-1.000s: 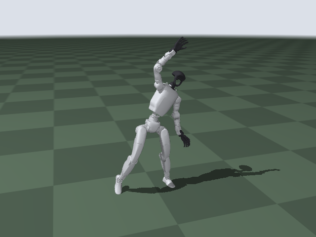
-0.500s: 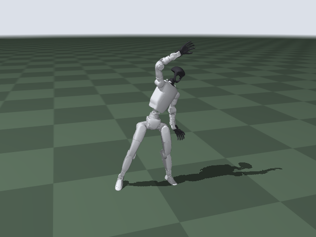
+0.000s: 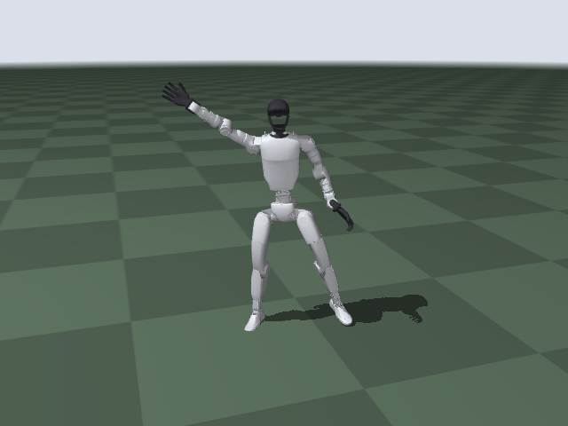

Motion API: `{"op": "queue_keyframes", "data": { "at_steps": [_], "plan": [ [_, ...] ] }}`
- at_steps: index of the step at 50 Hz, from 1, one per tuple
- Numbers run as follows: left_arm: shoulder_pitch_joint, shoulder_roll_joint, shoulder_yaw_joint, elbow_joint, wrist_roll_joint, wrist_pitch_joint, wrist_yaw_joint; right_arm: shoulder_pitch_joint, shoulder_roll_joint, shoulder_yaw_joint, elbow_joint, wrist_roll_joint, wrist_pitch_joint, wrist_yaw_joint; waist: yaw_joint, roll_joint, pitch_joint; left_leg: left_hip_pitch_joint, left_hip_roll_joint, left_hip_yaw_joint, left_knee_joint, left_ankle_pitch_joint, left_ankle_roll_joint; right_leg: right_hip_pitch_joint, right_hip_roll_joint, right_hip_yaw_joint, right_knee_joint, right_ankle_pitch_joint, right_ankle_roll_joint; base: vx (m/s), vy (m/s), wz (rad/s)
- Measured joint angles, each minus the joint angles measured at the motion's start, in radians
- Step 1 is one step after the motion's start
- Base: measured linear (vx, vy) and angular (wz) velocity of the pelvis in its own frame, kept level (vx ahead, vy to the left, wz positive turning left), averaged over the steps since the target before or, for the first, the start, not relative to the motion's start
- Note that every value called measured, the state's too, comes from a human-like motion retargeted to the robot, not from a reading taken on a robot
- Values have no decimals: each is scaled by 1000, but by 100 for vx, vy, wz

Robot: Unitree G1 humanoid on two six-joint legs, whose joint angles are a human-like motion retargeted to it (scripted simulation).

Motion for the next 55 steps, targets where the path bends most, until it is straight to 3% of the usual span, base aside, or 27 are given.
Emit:
{"op": "queue_keyframes", "data": {
  "at_steps": [5,14,17,22,31,42,47,52,55],
  "plan": [
    [8,-77,-25,-38,-19,31,-33,234,64,-274,147,224,30,-38,-27,109,42,-16,-26,-62,60,103,40,13,-16,59,-2,-7,0,7,-14,-55],
    [22,-179,-167,-56,19,54,-60,297,260,-275,232,328,135,-68,19,294,76,-32,-72,-250,71,205,-23,-10,-4,161,-30,13,0,4,-7,-59],
    [27,-189,-181,-53,29,51,-68,324,288,-275,232,339,150,-71,18,327,73,-22,-93,-326,38,255,-89,-19,6,176,-41,23,0,1,-1,-30],
    [16,-183,-178,-59,27,48,-78,358,295,-275,232,344,146,-58,4,343,67,-9,-66,-323,8,197,-87,-24,27,168,-51,32,0,0,-1,-2],
    [4,-124,-117,-91,10,9,-61,301,307,-275,232,291,79,-64,-44,260,18,-34,-44,-261,-48,55,-94,-49,30,68,-44,30,0,-7,7,56],
    [81,-43,-26,-79,55,21,-73,245,224,-275,162,223,7,-53,-93,106,-44,-11,48,64,-118,-226,-74,-43,71,-98,4,28,0,-8,17,75],
    [126,6,49,-49,42,13,-47,171,137,-228,96,124,-7,-35,-125,1,-74,-23,32,19,-171,-281,-90,-41,43,-155,44,78,0,-7,36,85],
    [139,42,92,-21,11,4,-4,-30,0,-45,10,40,-19,-13,-135,-89,-89,-35,-14,-79,-198,-301,-86,-27,-22,-164,94,183,0,0,45,92],
    [115,98,102,-19,-4,-11,9,-112,0,52,-129,-18,-56,6,-107,-157,-77,-37,-25,-133,-206,-306,-81,-26,-39,-120,137,257,0,1,35,90]
  ]
}}
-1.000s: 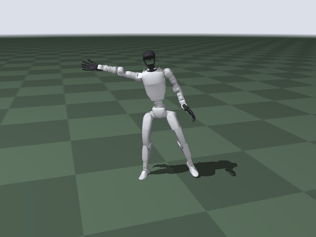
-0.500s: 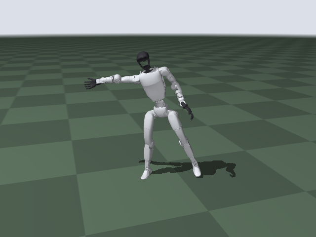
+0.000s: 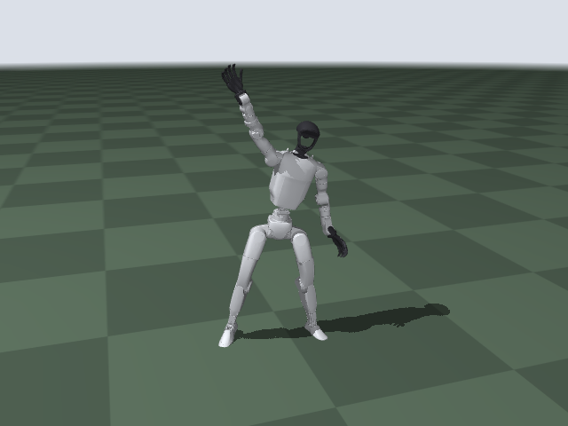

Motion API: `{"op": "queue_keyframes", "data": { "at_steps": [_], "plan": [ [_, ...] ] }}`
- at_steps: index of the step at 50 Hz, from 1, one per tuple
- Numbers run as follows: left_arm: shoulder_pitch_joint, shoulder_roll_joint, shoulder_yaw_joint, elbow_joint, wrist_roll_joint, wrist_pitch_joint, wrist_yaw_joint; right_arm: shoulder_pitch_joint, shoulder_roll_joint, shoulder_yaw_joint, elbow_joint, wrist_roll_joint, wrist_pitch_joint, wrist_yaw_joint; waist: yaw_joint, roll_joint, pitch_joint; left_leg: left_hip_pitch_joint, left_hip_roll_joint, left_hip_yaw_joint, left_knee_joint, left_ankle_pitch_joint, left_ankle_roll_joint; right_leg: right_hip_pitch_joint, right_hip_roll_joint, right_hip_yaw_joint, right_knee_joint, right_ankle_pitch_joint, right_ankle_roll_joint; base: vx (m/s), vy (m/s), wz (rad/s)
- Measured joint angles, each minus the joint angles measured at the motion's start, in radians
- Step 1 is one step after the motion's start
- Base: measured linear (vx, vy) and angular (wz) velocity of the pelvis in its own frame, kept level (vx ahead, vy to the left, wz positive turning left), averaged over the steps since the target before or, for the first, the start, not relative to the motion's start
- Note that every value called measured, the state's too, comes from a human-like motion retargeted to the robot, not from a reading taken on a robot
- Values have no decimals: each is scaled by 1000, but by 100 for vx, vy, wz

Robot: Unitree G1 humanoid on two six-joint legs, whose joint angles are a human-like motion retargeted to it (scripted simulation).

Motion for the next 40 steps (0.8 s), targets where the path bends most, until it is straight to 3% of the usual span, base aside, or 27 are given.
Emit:
{"op": "queue_keyframes", "data": {
  "at_steps": [5,12,18,25,29,33,40],
  "plan": [
    [-58,91,24,4,-14,-30,8,-59,0,151,-283,-258,-50,-9,51,-88,35,7,41,-87,-16,-1,-9,-9,56,140,68,120,0,1,16,84],
    [-138,216,32,17,-22,-62,14,-132,0,353,-653,-754,-20,-8,133,-236,114,36,76,-212,-44,-5,-12,11,152,323,163,221,0,8,0,96],
    [-211,230,-38,14,-52,-77,7,-167,0,396,-919,-908,8,-29,279,-267,225,92,84,-291,-55,-31,-12,87,195,396,224,221,0,14,-1,84],
    [-233,213,-54,28,-79,-84,19,-165,0,420,-1029,-986,23,-22,407,-266,280,96,80,-333,-55,-41,-13,132,190,386,210,221,0,3,5,36],
    [-208,187,-40,42,-87,-82,20,-175,0,445,-1019,-995,37,-17,432,-256,266,77,70,-327,-57,-30,-13,133,159,336,172,221,0,-5,8,-10],
    [-162,153,-17,48,-90,-76,8,-186,0,462,-984,-973,38,-22,418,-248,206,43,52,-296,-63,-16,-13,132,119,276,71,199,0,-6,8,-47],
    [-68,78,25,43,-70,-56,12,-192,0,474,-897,-927,42,-35,351,-267,139,59,-102,-202,-64,-26,9,119,-62,111,72,-56,0,1,2,-58]
  ]
}}
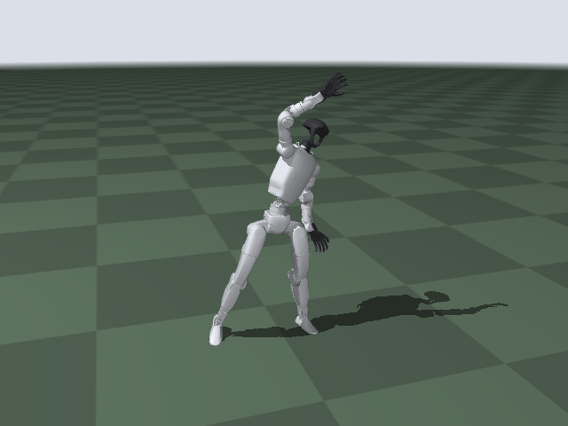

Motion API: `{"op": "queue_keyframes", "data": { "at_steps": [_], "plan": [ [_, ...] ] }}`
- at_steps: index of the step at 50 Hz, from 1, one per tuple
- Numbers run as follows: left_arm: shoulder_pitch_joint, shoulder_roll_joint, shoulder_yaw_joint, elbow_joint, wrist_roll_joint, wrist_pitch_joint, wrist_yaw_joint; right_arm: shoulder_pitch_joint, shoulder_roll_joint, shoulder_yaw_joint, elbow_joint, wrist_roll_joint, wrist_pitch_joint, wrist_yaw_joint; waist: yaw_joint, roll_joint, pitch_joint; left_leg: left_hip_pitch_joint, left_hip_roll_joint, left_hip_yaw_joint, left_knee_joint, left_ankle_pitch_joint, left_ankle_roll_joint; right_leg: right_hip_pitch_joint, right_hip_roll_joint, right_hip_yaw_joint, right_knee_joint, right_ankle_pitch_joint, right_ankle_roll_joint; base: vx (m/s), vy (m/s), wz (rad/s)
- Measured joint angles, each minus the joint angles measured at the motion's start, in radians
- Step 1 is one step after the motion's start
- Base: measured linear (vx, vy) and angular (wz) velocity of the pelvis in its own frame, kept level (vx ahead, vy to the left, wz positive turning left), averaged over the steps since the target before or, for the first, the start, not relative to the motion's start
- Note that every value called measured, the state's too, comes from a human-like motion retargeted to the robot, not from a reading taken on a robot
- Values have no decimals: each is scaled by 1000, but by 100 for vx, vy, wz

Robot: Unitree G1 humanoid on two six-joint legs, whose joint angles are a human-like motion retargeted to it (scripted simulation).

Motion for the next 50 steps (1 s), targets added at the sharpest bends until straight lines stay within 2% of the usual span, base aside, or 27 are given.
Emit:
{"op": "queue_keyframes", "data": {
  "at_steps": [3,7,12,18,20,23,28,32,37,41,45,50],
  "plan": [
    [15,-15,14,-3,11,11,7,3,0,-7,68,41,6,-3,-34,2,-32,2,-33,62,29,-17,-7,1,-55,-112,-9,-96,-20,1,-16,-102],
    [18,-33,25,-7,17,16,10,27,0,-33,192,127,-5,1,-90,19,-87,-12,-50,148,74,-22,-23,-10,-88,-168,-64,-181,-3,-1,-28,-120],
    [-13,-68,13,-15,16,18,11,101,0,-102,382,257,-30,20,-150,112,-134,-35,11,247,125,41,-23,-63,-11,-84,-147,-209,0,-6,-44,-131],
    [-57,-128,-57,-34,9,36,23,271,0,-297,663,495,-9,24,-180,279,-96,5,123,295,238,159,-16,-48,89,40,-177,-231,0,6,-48,-117],
    [-66,-156,-83,-44,5,60,14,342,0,-388,767,633,28,65,-191,331,-76,-3,135,281,300,198,11,-42,93,73,-175,-232,0,7,-31,-90],
    [-66,-199,-110,-74,13,66,30,422,0,-541,934,747,29,-37,-213,405,-50,-36,140,243,389,266,57,-41,93,114,-168,-232,0,5,-23,-74],
    [-40,-269,-142,-125,23,103,-21,597,25,-777,1130,951,58,-46,-265,524,-19,-97,121,183,497,373,124,-47,79,174,-170,-229,0,5,-13,-59],
    [-18,-312,-214,-148,40,128,-52,600,107,-801,1224,1111,85,-55,-273,623,-6,-123,97,145,526,435,131,-59,69,219,-185,-224,0,4,-6,-54],
    [-5,-329,-300,-145,68,145,-66,541,228,-801,1258,1264,135,-86,-281,717,11,-108,52,86,494,476,90,-75,53,271,-204,-218,0,4,0,-47],
    [-14,-322,-325,-137,77,144,-65,525,295,-801,1258,1330,150,-105,-288,755,19,-83,24,39,452,481,49,-84,45,292,-212,-214,0,1,2,-22],
    [-20,-306,-316,-141,69,132,-63,533,315,-801,1258,1346,157,-105,-296,764,19,-65,20,19,431,465,23,-83,46,293,-214,-214,0,-1,3,3],
    [-45,-284,-281,-159,54,112,-63,550,289,-801,1258,1315,131,-96,-312,746,2,-50,50,45,409,368,-11,-78,61,250,-211,-220,0,-4,7,37]
  ]
}}
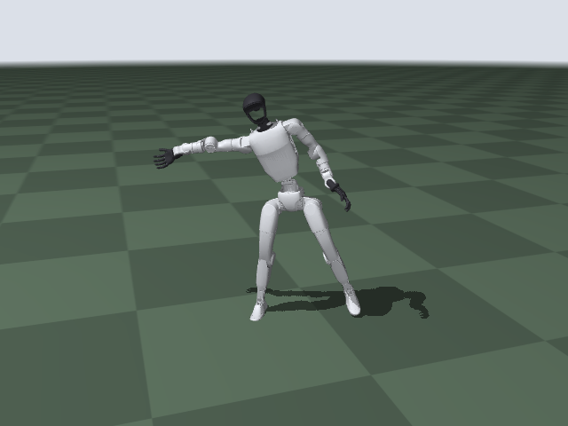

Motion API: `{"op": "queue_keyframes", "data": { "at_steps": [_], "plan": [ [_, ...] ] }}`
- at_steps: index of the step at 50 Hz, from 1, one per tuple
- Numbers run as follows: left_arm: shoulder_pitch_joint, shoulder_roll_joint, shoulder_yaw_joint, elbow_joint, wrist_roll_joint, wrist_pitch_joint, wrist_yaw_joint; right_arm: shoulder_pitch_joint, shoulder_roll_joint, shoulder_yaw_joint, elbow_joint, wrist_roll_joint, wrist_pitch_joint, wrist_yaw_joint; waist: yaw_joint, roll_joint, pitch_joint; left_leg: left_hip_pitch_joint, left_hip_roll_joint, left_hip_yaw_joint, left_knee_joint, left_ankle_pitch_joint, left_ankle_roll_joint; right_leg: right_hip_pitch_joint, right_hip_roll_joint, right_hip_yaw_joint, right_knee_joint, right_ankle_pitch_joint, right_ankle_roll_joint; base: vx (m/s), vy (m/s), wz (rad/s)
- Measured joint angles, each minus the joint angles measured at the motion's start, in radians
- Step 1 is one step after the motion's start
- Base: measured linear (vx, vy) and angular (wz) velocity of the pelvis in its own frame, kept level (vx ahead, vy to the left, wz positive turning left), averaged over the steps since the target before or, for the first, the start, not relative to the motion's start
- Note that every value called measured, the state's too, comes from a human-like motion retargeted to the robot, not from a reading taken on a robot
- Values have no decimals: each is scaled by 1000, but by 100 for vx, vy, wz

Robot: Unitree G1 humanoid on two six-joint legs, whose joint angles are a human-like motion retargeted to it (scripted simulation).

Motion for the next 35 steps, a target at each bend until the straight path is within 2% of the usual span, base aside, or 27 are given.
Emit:
{"op": "queue_keyframes", "data": {
  "at_steps": [5,12,20,25,28,32,35],
  "plan": [
    [0,22,30,-8,-1,-9,3,-13,-41,0,0,-55,-39,8,-14,-53,-30,12,54,103,-24,-136,16,9,26,-75,6,-1,0,-6,12,68],
    [49,54,105,12,29,-5,-13,-26,-126,0,-64,-142,-103,34,-53,-168,-89,46,103,278,-154,-313,28,4,56,-209,42,15,0,-8,21,96],
    [119,101,176,67,43,-16,20,-77,-289,63,-228,-363,-124,38,-73,-321,-126,56,77,207,-276,-385,5,8,31,-282,106,138,0,-6,35,82],
    [75,163,169,102,19,-24,59,-140,-289,171,-440,-433,-172,47,-14,-425,-98,67,70,134,-304,-390,14,-12,23,-241,191,271,0,-4,33,69],
    [34,199,164,113,11,-36,70,-164,-289,239,-587,-533,-192,43,21,-469,-73,72,90,88,-317,-389,12,-29,53,-175,245,356,0,-2,20,77],
    [-18,252,160,116,24,-54,79,-209,-289,384,-784,-791,-176,51,57,-525,-38,75,135,12,-334,-383,0,-31,131,-53,286,469,0,3,6,98],
    [-51,298,155,114,41,-70,86,-268,-289,516,-914,-1036,-150,77,81,-592,6,91,143,-59,-351,-384,-9,-16,177,45,353,497,0,13,-5,129]
  ]
}}
